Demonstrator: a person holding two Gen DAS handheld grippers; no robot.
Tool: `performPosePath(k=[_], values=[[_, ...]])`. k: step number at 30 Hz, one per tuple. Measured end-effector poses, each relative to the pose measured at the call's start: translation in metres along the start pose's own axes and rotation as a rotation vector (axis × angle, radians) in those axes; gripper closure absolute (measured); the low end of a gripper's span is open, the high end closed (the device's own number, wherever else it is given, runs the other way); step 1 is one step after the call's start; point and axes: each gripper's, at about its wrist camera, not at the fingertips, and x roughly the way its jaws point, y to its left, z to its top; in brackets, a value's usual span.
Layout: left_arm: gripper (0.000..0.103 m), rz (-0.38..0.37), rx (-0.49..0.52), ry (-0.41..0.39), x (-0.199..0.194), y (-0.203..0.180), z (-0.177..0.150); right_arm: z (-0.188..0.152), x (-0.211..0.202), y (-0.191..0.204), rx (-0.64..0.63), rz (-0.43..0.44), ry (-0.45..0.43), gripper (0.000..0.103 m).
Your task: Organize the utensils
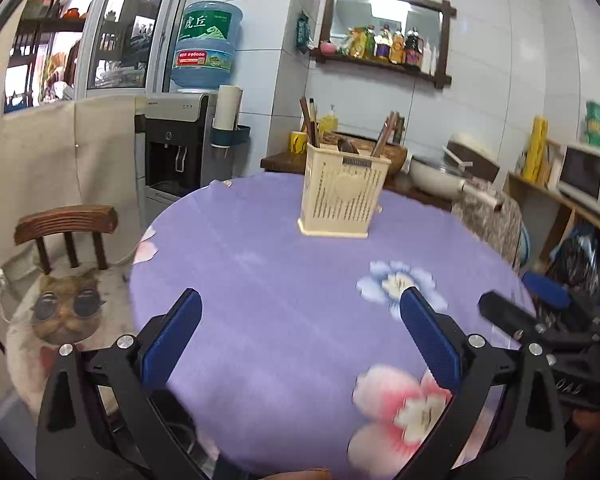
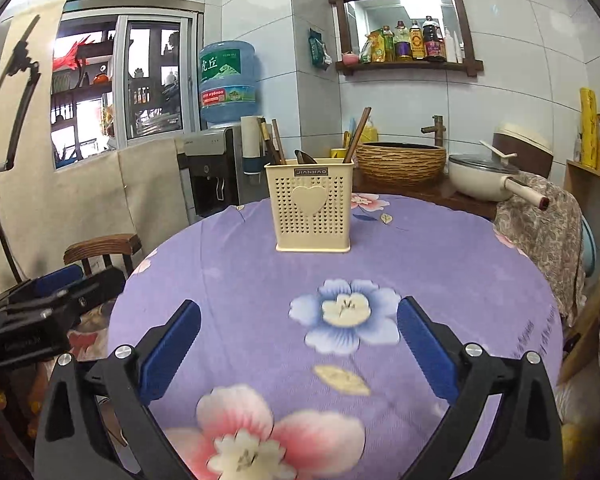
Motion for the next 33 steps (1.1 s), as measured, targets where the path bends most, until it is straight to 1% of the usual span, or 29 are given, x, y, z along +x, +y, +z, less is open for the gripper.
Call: performPosePath(k=[2, 5, 8, 12, 15, 18, 21, 24, 29, 33], values=[[0.006, 0.000, 0.003, -0.011, -0.015, -0.002, -0.010, -0.006, -0.021, 0.007, -0.015, -0.014, -0.030, 0.006], [0.006, -0.017, -0.023, -0.027, -0.041, -0.001, -0.025, -0.016, -0.048, 0.017, -0.044, -0.043, -0.062, 0.006], [0.006, 0.009, 0.003, -0.049, -0.056, -0.003, -0.031, -0.026, -0.069, 0.021, -0.043, -0.055, -0.067, 0.006], [0.006, 0.023, 0.019, -0.104, -0.085, -0.003, -0.040, -0.034, -0.088, 0.020, -0.008, -0.053, -0.067, 0.006], [0.006, 0.011, 0.034, -0.153, -0.105, -0.007, -0.045, -0.034, -0.101, 0.029, -0.039, -0.066, -0.101, 0.006], [0.006, 0.008, 0.047, -0.171, -0.114, -0.010, -0.047, -0.037, -0.113, 0.044, -0.079, -0.059, -0.135, 0.006], [0.006, -0.018, -0.003, -0.140, -0.112, -0.004, -0.049, -0.040, -0.118, 0.052, -0.099, -0.047, -0.143, 0.006], [0.006, -0.023, -0.025, -0.136, -0.113, -0.001, -0.053, -0.042, -0.123, 0.052, -0.090, -0.048, -0.151, 0.006], [0.006, -0.046, -0.010, -0.146, -0.116, -0.008, -0.053, -0.044, -0.126, 0.050, -0.077, -0.044, -0.149, 0.006], [0.006, -0.049, -0.012, -0.140, -0.115, -0.010, -0.052, -0.044, -0.125, 0.047, -0.071, -0.039, -0.141, 0.006]])
